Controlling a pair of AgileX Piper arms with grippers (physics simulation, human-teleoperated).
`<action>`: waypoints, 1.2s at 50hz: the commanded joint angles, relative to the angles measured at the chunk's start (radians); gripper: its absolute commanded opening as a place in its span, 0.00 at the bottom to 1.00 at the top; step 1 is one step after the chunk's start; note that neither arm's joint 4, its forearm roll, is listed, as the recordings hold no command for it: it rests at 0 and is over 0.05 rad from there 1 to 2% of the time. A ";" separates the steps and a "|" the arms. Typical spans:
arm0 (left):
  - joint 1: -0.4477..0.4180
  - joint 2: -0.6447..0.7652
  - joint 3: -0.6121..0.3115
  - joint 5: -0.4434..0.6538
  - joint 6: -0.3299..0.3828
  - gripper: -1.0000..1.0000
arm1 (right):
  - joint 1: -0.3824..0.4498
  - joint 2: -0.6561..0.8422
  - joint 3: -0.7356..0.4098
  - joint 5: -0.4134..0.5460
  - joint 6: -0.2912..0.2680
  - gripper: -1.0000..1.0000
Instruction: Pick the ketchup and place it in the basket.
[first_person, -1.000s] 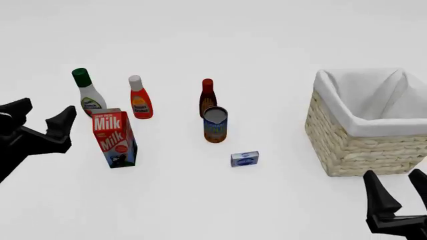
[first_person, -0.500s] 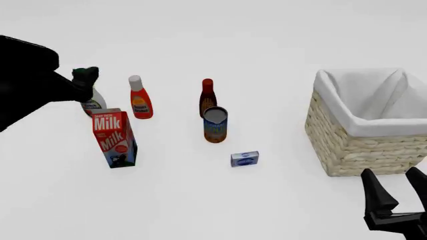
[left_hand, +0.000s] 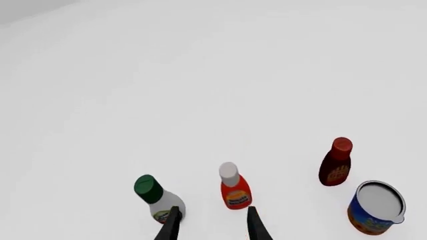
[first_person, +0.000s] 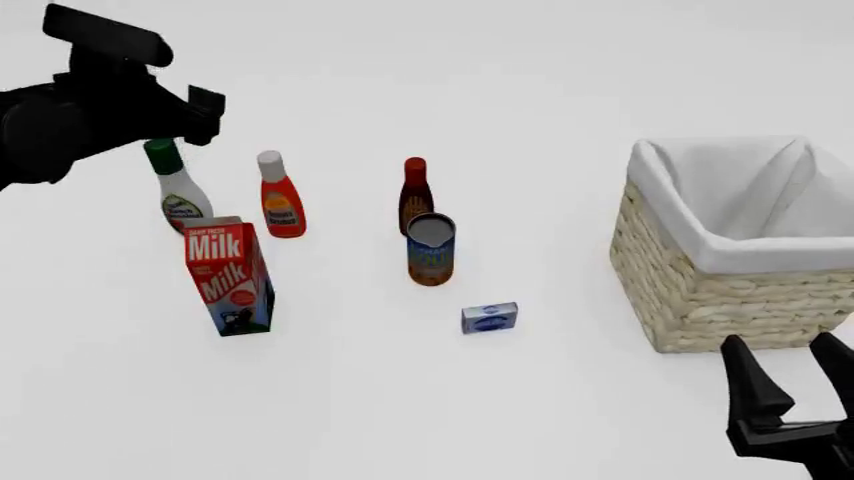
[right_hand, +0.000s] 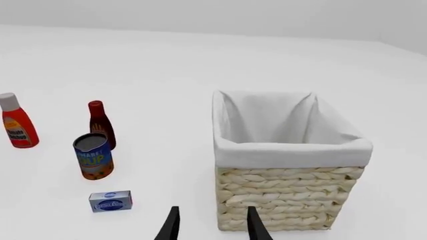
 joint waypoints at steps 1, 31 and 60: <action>0.017 0.109 -0.063 -0.005 0.012 1.00 | -0.001 0.027 0.000 -0.022 0.000 1.00; 0.005 0.245 -0.148 -0.015 0.007 1.00 | -0.006 0.068 0.000 -0.050 -0.003 1.00; -0.003 0.365 -0.222 -0.032 0.008 1.00 | -0.003 0.046 -0.001 -0.035 -0.022 1.00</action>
